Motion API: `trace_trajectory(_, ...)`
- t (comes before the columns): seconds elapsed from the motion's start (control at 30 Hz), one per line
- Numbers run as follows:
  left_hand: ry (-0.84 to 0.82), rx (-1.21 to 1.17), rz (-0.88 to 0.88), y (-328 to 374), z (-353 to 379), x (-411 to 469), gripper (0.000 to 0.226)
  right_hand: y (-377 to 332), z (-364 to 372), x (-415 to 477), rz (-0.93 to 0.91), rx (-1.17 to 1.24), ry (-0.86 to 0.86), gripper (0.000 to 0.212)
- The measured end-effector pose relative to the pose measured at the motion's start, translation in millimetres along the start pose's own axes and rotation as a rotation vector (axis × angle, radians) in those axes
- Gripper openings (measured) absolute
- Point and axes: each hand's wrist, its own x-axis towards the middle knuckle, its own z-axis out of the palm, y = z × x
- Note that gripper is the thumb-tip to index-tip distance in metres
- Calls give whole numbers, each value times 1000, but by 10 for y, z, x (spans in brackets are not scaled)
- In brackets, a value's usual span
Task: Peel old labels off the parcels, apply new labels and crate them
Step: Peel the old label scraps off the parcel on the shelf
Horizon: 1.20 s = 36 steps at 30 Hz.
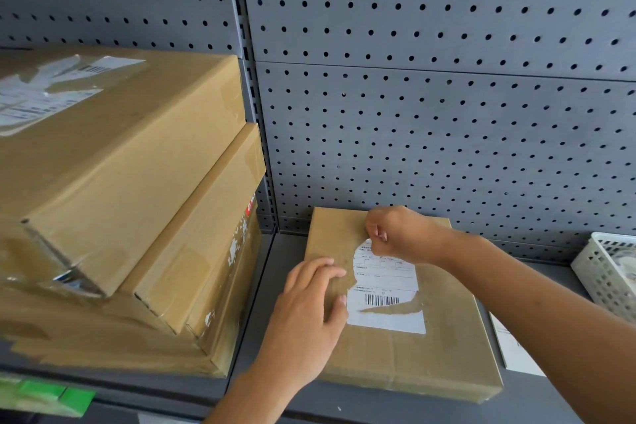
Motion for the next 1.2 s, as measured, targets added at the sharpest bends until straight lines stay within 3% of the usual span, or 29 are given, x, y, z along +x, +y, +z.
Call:
trace_trajectory(0.13, -4, -4, -9, 3, 2, -1, 31, 55, 58, -72, 5, 96, 114, 10)
trace_trajectory(0.33, -3, 5, -10, 4, 1, 5, 31, 14, 180, -91, -34, -30, 208, 12)
trace_trajectory(0.47, 0, 7, -10, 3, 6, 7, 31, -30, 209, -122, -19, -47, 154, 11)
trace_trajectory(0.7, -5, -3, -15, 4, 9, 13, 31, -21, 154, -265, 15, 209, 132, 23)
trace_trajectory(0.9, -1, -14, -14, -5, 11, 17, 30, -81, 198, -458, 49, 447, 253, 16)
trace_trajectory(1.03, -2, -5, -10, 0, 12, 13, 30, -85, 283, -465, 53, 487, 387, 14)
trace_trajectory(1.2, 9, 8, 7, -3, 15, 14, 30, -52, 338, -445, 46, 454, 325, 20)
